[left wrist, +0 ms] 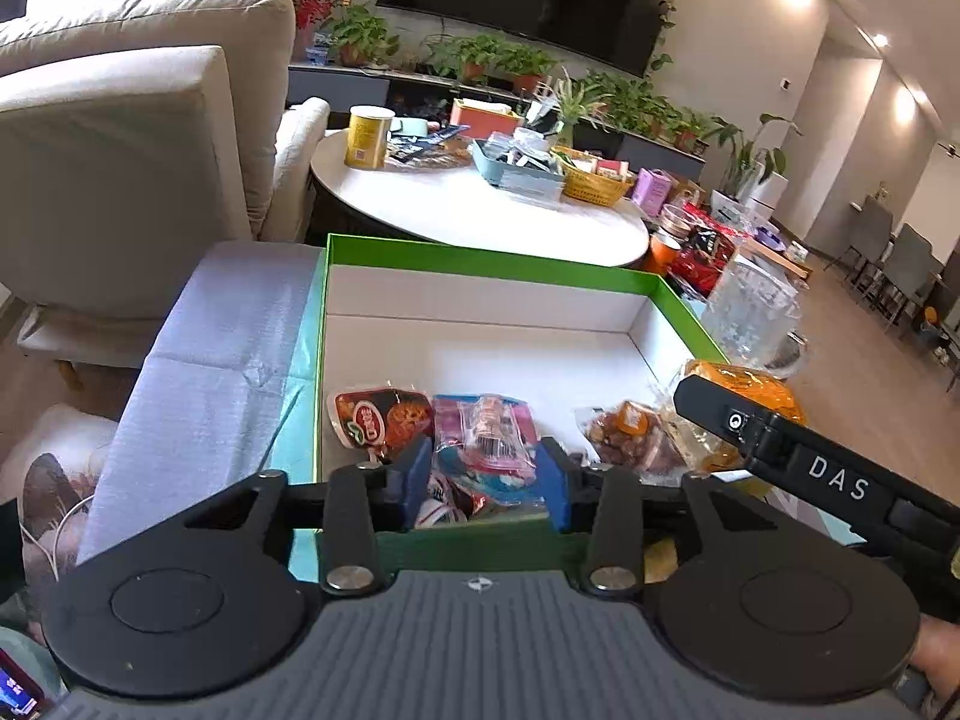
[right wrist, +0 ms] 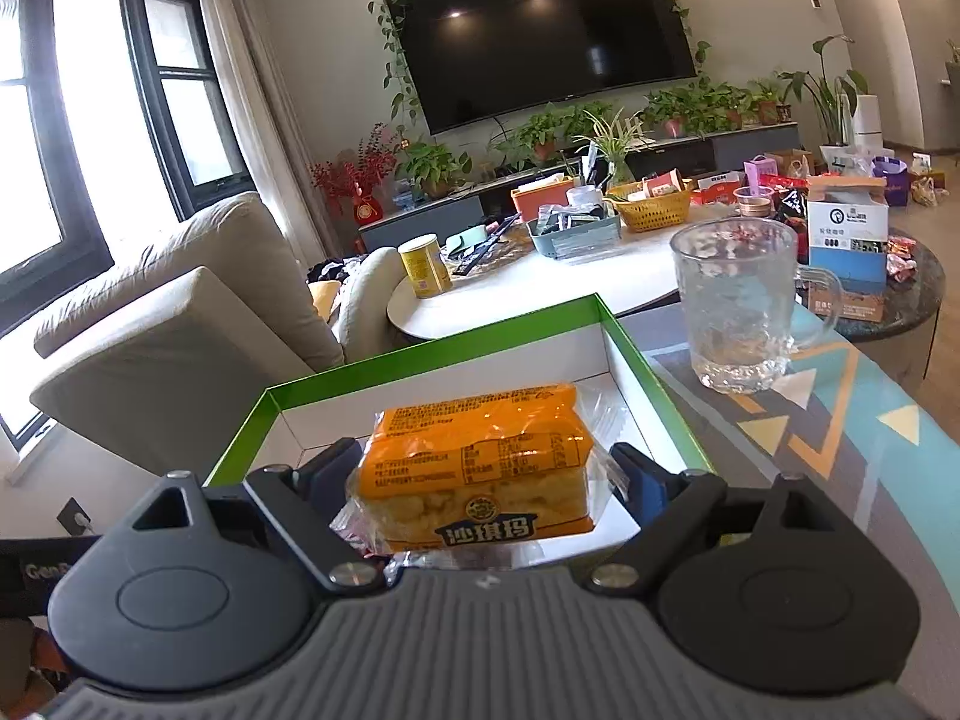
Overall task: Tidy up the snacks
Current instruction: 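Carry the pink bag with the left tool while the right tool carries the orange loaf into the box, then open the left tool over the box while the right tool releases the orange loaf inside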
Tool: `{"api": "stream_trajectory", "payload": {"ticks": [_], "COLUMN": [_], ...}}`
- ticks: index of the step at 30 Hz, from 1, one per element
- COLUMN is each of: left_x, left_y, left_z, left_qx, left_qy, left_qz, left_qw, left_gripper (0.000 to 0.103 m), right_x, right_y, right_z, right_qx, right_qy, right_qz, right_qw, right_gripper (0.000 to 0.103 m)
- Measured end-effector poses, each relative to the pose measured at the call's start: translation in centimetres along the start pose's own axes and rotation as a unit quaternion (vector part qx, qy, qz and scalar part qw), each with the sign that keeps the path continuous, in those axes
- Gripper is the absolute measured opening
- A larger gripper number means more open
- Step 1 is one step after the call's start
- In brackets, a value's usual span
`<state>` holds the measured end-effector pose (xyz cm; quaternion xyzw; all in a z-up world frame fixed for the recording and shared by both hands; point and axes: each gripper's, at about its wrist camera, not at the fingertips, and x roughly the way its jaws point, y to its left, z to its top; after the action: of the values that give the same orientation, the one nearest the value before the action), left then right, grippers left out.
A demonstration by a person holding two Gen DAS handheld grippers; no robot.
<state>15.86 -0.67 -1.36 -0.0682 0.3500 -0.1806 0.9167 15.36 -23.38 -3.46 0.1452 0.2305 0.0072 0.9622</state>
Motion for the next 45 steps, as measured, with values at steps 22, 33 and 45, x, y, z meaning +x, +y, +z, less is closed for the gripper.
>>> {"api": "stream_trajectory", "payload": {"ticks": [22, 33, 45], "left_x": [-5.8, -5.8, -4.0], "left_y": [3.3, 3.7, 3.6], "left_z": [-3.9, -5.0, -6.3], "left_qx": [-0.025, -0.028, -0.034], "left_qy": [-0.008, 0.006, 0.037], "left_qz": [0.046, 0.045, 0.036], "left_qw": [0.9986, 0.9986, 0.9981], "left_gripper": [0.042, 0.042, 0.042], "right_x": [-4.0, 0.9, 2.2], "right_y": [0.1, 3.7, 0.9], "right_z": [-2.0, -2.8, -3.9], "right_qx": [-0.052, -0.226, -0.148], "right_qy": [0.001, 0.002, 0.123], "right_qz": [0.009, -0.054, 0.007], "right_qw": [0.999, 0.973, 0.981], "right_gripper": [0.058, 0.058, 0.058]}}
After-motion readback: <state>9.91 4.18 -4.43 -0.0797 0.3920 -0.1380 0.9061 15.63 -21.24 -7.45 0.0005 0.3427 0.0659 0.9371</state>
